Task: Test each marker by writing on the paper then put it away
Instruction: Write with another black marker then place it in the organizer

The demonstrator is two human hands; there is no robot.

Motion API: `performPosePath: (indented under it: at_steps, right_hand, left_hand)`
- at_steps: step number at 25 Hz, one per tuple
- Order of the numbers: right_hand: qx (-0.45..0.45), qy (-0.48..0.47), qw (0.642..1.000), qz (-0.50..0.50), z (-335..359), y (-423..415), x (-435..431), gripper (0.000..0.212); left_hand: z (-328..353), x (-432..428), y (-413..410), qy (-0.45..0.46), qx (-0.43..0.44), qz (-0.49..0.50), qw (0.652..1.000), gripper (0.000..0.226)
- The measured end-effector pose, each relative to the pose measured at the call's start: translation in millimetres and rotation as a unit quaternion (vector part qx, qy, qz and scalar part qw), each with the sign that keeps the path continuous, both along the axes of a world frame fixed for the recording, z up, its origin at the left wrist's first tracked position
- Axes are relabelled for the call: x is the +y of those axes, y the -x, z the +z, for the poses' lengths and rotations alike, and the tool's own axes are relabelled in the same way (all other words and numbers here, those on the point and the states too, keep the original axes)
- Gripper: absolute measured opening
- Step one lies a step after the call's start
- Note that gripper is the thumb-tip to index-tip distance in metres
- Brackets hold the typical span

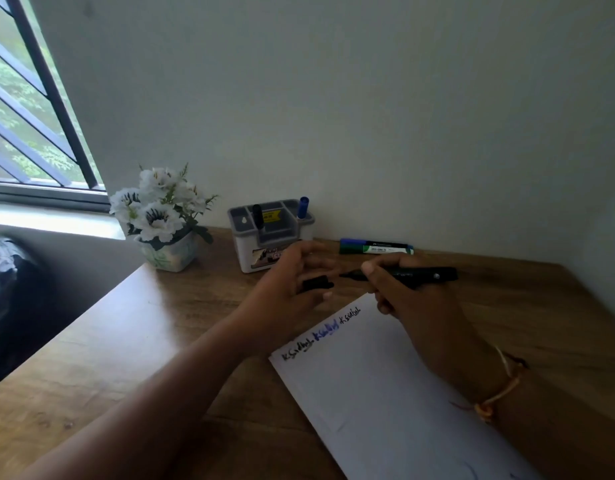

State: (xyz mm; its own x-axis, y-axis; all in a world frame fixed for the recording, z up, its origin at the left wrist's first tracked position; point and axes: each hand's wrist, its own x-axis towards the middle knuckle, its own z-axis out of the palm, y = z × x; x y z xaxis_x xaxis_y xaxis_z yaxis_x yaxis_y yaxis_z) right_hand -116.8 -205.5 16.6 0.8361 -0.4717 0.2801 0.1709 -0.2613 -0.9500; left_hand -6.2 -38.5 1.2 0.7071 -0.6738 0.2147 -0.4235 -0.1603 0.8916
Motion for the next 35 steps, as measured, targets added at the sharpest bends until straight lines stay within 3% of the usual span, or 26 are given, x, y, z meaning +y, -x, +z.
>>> performPosePath:
  at_steps: [5,11,14,21,26,35]
  right_hand:
    - [0.020,-0.122,0.992,-0.003,-0.7,-3.5,1.5,0.027]
    - [0.023,-0.137,0.990,0.021,-1.3,-2.3,1.8,0.023]
    - [0.030,-0.132,0.989,0.061,-3.5,-2.4,2.8,0.026]
    - [0.041,-0.226,0.969,0.088,-5.8,-5.7,-2.3,0.033]
    - [0.047,-0.167,0.979,0.102,-8.9,-3.1,1.3,0.026]
    - [-0.044,0.078,0.991,0.102,-0.6,1.3,-1.6,0.027]
  left_hand:
    - [4.4,-1.6,7.0,0.044,0.028,-0.024,0.998,0.062]
    - [8.5,-2.4,11.9,0.048,0.058,-0.040,0.996,0.059]
    - [9.8,-1.4,13.2,0.037,0.075,-0.057,0.995,0.050]
    - [8.9,1.8,11.9,-0.005,0.061,-0.055,0.997,0.018]
    - [9.5,-1.8,14.1,0.029,0.078,-0.030,0.996,0.014]
    - [12.8,-5.8,17.2,0.071,0.157,-0.064,0.983,0.023]
